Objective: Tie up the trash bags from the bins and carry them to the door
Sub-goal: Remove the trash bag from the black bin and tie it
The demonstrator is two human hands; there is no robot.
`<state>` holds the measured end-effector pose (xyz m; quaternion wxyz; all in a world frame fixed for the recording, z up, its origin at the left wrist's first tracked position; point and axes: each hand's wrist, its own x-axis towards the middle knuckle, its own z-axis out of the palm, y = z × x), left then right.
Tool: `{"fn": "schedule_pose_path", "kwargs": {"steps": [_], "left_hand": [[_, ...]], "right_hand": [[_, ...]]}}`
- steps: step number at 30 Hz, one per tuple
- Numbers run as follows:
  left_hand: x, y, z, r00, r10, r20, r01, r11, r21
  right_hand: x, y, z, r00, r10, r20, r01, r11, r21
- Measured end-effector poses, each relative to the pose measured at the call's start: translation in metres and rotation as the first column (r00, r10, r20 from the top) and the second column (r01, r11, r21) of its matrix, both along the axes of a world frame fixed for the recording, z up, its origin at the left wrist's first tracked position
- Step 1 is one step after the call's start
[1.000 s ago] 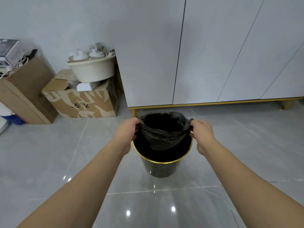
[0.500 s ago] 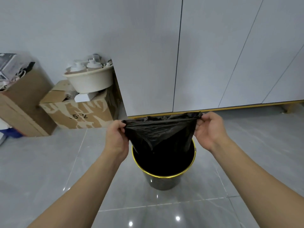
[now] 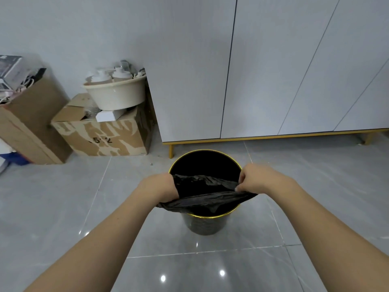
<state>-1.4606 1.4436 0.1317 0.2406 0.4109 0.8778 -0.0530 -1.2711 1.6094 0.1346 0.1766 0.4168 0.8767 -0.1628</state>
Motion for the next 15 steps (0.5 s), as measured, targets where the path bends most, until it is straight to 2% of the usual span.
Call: {"fn": "schedule_pose_path", "kwargs": {"steps": [3,6,8,10,13,15], "left_hand": [[-0.002,-0.003,-0.004,0.973,-0.016,-0.23,0.023,0.999,0.027],[-0.002,-0.009,-0.011,0.921,0.011,-0.39,-0.004,1.0,0.02],[-0.002,-0.011,-0.015,0.907,-0.013,-0.42,0.005,1.0,-0.02],[-0.004,-0.015,-0.014,0.905,0.023,-0.425,-0.018,1.0,0.016],[-0.005,-0.015,-0.006,0.897,0.079,-0.435,-0.033,0.993,0.114],[-0.001,-0.01,0.006,0.915,0.153,-0.374,-0.048,0.96,0.276]], "right_hand": [[0.0,-0.002,-0.003,0.999,-0.009,-0.033,0.013,0.994,0.111],[0.001,-0.004,0.004,0.982,-0.034,-0.185,0.056,0.992,0.115],[0.004,-0.011,0.01,0.945,-0.053,-0.323,0.076,0.995,0.059],[0.008,-0.018,0.016,0.877,-0.106,-0.469,0.123,0.992,0.007],[0.01,-0.021,0.022,0.716,-0.239,-0.656,0.215,0.969,-0.118],[0.009,-0.02,0.023,0.616,-0.311,-0.723,0.257,0.948,-0.189]]}}
